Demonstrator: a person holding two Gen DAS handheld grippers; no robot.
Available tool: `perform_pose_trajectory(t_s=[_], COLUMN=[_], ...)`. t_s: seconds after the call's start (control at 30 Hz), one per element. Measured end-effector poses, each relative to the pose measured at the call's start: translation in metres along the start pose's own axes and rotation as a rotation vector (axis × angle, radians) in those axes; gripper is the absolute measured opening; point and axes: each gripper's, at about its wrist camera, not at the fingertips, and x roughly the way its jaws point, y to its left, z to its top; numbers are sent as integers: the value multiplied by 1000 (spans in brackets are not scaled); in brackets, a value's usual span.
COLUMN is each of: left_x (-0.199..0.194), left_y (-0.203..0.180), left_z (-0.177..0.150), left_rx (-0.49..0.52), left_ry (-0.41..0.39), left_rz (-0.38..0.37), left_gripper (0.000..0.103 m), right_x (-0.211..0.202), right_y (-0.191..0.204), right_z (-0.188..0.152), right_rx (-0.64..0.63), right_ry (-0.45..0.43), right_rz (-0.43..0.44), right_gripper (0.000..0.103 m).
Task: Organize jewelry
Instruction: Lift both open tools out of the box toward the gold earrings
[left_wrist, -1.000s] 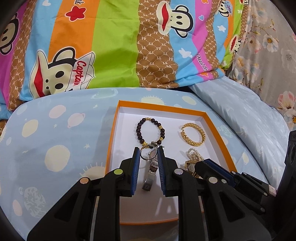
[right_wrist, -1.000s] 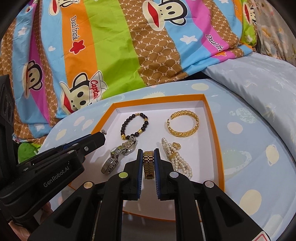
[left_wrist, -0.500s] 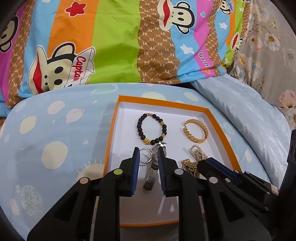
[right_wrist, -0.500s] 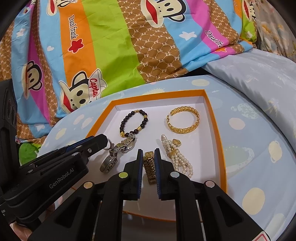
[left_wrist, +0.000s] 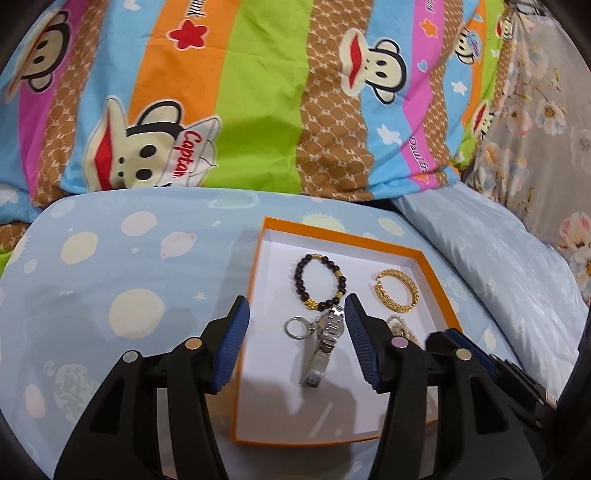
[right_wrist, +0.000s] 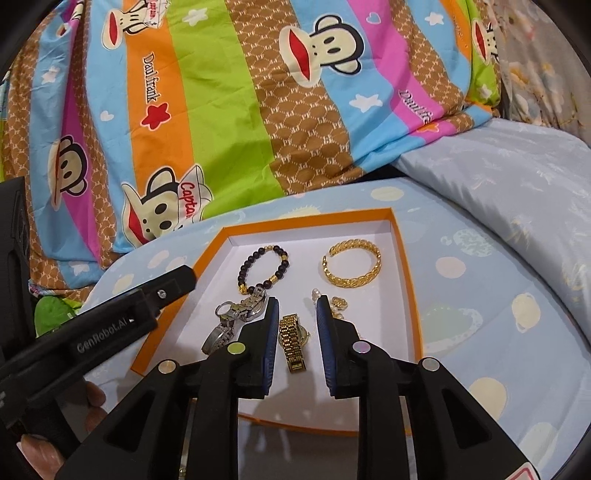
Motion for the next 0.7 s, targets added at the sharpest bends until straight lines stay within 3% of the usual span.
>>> perform_pose_trajectory(t_s=[0.27,0.7], left_x=[-43,-100], left_y=[28,57], left_z=[-27,-89], left_rx=[-17,-26], left_ry=[-7,69], left_rz=[51,95], left_gripper=[52,52], right_x=[-38,-73], right_y=[-3,20], right_z=[-32,-79], right_rx=[9,14], right_ry=[29,98], right_rz=[14,55], right_gripper=[21,21])
